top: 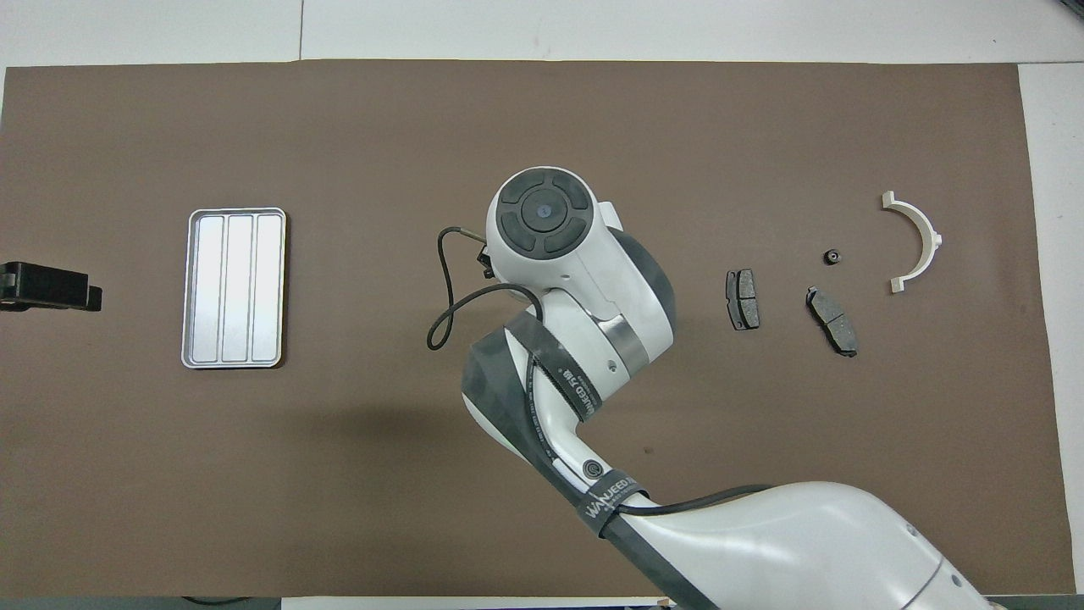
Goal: Pick bearing gear from pile to tray
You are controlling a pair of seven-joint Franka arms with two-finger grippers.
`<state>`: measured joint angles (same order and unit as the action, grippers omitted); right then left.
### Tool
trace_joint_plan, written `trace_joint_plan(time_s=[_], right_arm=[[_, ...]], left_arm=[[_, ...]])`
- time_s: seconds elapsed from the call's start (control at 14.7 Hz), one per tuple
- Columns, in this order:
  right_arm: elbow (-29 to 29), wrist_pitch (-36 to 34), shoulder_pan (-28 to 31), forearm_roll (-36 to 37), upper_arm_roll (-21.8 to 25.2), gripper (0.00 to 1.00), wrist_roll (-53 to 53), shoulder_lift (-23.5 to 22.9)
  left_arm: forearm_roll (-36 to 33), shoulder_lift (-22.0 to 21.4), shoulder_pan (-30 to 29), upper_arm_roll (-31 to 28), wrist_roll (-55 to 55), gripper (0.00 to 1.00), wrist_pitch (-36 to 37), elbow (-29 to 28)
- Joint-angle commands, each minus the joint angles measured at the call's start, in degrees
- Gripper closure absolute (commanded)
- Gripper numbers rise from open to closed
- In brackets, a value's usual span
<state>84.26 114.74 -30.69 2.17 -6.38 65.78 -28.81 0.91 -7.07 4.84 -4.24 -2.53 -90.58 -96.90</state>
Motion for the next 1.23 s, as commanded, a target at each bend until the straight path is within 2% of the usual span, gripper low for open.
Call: trace_joint_plan(time_s=[0.0, 0.34, 0.68, 1.16], right_arm=[[0.29, 3.29, -0.69, 1.79, -0.13, 1.0, 2.42, -2.38], [1.6, 6.8, -0.95, 1.96, -0.13, 1.0, 3.66, -5.64], [4.68, 10.93, -0.78, 2.23, -0.13, 1.0, 3.57, -6.7], [5.03, 10.94, -0.69, 3.19, -0.13, 1.0, 3.83, -7.05]], left_arm=[[-0.03, -0.75, -0.27, 0.11, 0.07, 0.0, 0.85, 0.05], [-0.03, -0.75, -0.18, 0.11, 0.07, 0.0, 0.85, 0.05], [-0.03, -0.75, -0.18, 0.11, 0.07, 0.0, 0.85, 0.05], [-0.03, -1.19, 0.52, 0.2, 0.42, 0.0, 0.67, 0.05]])
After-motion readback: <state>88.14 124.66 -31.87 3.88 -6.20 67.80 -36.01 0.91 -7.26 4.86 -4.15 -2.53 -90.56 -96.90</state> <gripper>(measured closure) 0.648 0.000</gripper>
